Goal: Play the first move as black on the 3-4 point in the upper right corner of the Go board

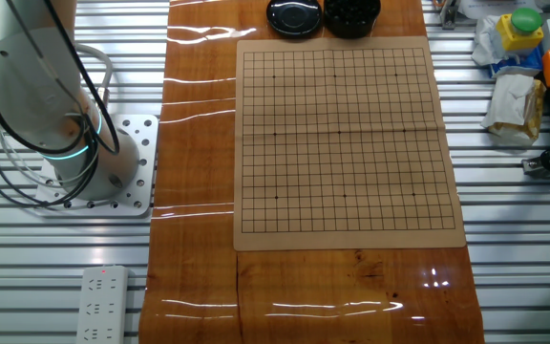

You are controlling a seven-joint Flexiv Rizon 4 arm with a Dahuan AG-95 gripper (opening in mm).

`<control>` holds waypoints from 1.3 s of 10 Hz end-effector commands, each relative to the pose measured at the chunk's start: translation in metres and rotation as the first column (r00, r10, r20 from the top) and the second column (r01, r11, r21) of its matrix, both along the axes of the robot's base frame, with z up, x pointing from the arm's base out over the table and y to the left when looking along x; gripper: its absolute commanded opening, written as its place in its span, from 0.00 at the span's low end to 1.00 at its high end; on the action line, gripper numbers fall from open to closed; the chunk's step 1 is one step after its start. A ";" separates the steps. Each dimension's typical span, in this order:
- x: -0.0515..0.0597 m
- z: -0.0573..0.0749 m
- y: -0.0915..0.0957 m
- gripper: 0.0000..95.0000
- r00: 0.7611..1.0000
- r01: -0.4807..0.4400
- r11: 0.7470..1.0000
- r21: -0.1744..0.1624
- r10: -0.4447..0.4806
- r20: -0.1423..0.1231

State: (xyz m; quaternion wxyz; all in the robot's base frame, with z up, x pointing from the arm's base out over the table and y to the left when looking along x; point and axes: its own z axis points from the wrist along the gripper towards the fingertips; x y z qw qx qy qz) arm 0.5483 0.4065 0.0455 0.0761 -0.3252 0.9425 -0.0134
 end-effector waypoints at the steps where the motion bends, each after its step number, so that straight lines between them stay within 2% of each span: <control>1: 0.000 0.000 0.000 0.00 1.000 -0.001 1.000 -0.004 0.001 -0.002; 7: 0.000 0.002 0.000 0.00 1.000 -0.006 1.000 -0.012 0.006 -0.005; 8: 0.000 0.003 0.000 0.20 1.000 -0.008 1.000 -0.013 0.008 -0.006; 11: 0.000 0.004 -0.002 0.20 1.000 0.002 1.000 -0.016 -0.003 -0.014; 13: -0.001 0.007 -0.003 0.20 0.999 0.022 0.999 -0.025 -0.023 -0.031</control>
